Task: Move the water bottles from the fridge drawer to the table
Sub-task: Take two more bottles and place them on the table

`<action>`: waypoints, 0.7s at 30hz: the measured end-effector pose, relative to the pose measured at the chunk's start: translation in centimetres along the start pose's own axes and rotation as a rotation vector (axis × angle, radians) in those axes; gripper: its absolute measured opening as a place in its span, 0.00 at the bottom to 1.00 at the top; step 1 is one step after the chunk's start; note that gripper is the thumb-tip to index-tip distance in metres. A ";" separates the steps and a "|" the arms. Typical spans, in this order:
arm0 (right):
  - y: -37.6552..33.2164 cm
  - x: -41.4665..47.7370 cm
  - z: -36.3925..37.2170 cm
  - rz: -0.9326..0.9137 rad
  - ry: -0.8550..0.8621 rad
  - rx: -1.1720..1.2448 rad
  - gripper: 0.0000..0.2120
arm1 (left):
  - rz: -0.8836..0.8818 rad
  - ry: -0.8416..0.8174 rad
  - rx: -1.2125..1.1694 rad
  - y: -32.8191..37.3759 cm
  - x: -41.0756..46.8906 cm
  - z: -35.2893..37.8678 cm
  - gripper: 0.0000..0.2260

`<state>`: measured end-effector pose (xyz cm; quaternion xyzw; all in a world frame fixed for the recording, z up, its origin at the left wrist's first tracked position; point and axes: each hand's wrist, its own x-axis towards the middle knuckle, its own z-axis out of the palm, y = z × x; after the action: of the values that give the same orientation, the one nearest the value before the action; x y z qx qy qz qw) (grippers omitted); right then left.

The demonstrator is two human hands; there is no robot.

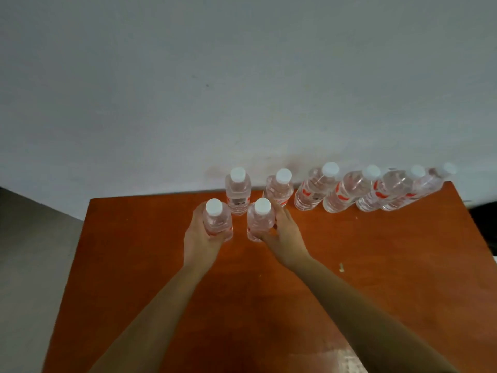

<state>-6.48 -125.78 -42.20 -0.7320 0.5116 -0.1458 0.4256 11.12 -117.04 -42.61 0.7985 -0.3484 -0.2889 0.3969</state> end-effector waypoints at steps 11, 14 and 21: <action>-0.1 -2.9 -2.0 -0.096 0.013 -0.080 0.40 | 0.027 0.026 -0.044 1.6 -1.3 0.3 0.36; -0.3 -5.8 -5.5 -0.167 0.156 -0.131 0.31 | 0.197 0.202 0.127 4.6 -3.0 0.0 0.28; 4.3 -17.4 -18.5 -0.256 0.734 -0.452 0.29 | 0.662 0.240 0.363 18.1 -12.0 5.6 0.29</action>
<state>-28.74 -119.90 -30.64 -0.7637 0.5531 -0.3320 0.0240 -6.06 -118.04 -28.20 0.7284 -0.5834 0.0162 0.3589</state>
